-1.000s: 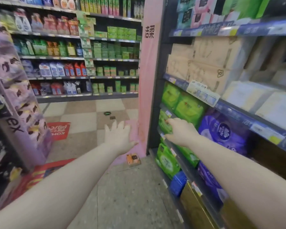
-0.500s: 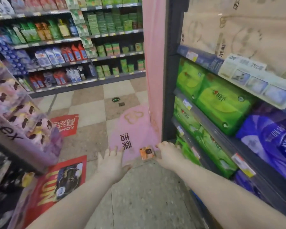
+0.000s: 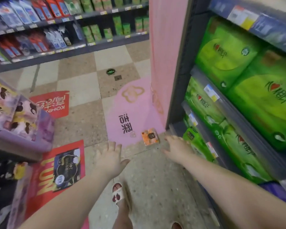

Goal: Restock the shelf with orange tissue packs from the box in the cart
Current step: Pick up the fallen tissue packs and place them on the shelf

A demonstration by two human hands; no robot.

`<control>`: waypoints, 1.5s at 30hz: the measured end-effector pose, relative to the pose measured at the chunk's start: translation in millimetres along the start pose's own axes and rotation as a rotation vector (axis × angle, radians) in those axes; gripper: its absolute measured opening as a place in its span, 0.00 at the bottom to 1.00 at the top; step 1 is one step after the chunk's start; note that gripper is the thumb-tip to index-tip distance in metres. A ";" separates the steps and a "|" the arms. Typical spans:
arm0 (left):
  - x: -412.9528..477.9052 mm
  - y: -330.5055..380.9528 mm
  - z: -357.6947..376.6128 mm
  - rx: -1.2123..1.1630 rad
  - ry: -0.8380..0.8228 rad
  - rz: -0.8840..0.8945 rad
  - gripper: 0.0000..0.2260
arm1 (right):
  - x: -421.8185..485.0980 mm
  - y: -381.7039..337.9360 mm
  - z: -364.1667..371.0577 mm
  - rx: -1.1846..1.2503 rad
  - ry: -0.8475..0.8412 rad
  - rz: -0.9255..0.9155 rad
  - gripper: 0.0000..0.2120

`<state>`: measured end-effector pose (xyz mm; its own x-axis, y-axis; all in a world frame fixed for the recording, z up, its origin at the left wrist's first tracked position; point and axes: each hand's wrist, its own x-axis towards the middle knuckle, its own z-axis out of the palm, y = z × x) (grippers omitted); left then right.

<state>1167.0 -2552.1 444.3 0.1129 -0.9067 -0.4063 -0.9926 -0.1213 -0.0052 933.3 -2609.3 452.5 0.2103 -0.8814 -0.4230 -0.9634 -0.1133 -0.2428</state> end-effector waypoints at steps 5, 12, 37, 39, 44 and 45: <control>79.9 -41.8 -7.7 0.060 -0.071 0.125 0.32 | 68.3 -29.6 17.5 0.079 -0.032 0.174 0.25; 212.6 -91.6 -36.4 0.164 -0.127 0.239 0.31 | 150.4 -73.9 38.9 0.254 -0.096 0.364 0.27; 545.3 28.7 62.3 0.458 -0.410 0.634 0.29 | 380.8 14.1 158.5 0.719 -0.175 0.839 0.24; 573.1 34.5 90.3 0.451 -0.432 0.642 0.30 | 398.3 17.6 181.4 0.748 -0.159 0.877 0.24; 639.1 41.5 170.6 0.519 -0.514 0.722 0.31 | 444.8 25.6 257.9 0.867 -0.156 1.000 0.25; 651.2 41.6 186.4 0.518 -0.532 0.725 0.31 | 454.9 27.7 273.8 0.897 -0.164 1.018 0.25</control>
<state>1190.9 -3072.4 9.2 -0.4284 -0.3818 -0.8190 -0.7262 0.6849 0.0605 1047.7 -2887.8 14.3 -0.4430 -0.3246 -0.8357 -0.2781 0.9359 -0.2160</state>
